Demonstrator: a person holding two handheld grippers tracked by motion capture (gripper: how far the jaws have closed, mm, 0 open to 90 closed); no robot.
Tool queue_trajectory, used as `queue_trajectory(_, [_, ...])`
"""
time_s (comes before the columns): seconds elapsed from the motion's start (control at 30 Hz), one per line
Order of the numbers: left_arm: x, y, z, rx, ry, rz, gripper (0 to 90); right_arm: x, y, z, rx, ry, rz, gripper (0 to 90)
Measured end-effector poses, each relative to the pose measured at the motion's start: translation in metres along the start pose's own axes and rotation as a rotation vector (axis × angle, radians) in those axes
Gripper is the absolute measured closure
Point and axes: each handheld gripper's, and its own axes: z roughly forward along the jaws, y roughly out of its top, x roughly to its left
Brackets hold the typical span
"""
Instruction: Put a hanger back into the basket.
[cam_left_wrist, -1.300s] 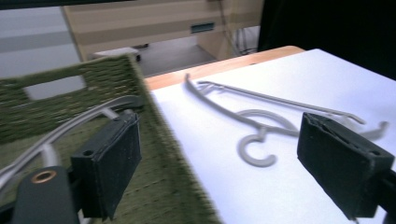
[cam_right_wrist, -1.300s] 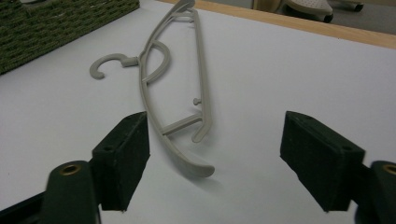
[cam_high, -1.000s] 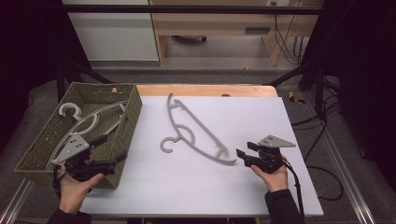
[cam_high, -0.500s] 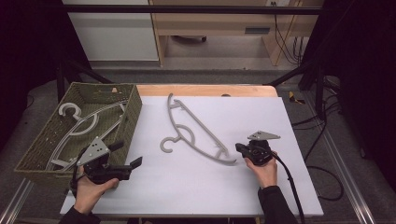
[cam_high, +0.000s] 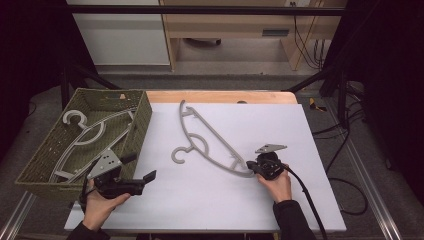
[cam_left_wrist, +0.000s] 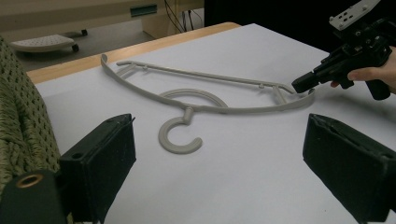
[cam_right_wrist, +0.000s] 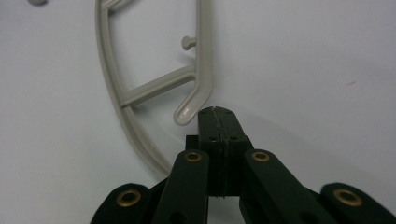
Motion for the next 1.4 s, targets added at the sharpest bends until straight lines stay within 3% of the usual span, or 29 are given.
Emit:
queue_trajectory(0.23, [-0.004, -0.002, 0.005, 0.021, -0.001, 0.002, 9.0, 0.012, -0.002, -0.005, -0.007, 0.053, -0.061, 90.0])
queue_trajectory(0.37, [-0.006, -0.004, 0.008, 0.033, -0.005, 0.003, 9.0, 0.013, -0.003, -0.004, 0.000, 0.061, -0.056, 90.0])
queue_trajectory(0.43, [-0.006, -0.004, 0.009, 0.037, -0.006, 0.002, 9.0, 0.017, -0.003, -0.005, 0.013, 0.089, -0.035, 90.0])
queue_trajectory(0.5, [-0.006, -0.004, 0.010, 0.039, -0.005, -0.002, 9.0, 0.020, -0.005, -0.004, 0.009, 0.103, -0.065, 90.0])
queue_trajectory(1.03, [-0.012, -0.010, 0.020, 0.084, -0.015, -0.018, 9.4, 0.067, -0.012, -0.002, 0.036, 0.223, -0.149, 90.0])
queue_trajectory(1.4, [-0.013, -0.015, 0.027, 0.109, -0.009, -0.046, 9.8, 0.110, -0.010, 0.010, 0.025, 0.319, -0.212, 90.0])
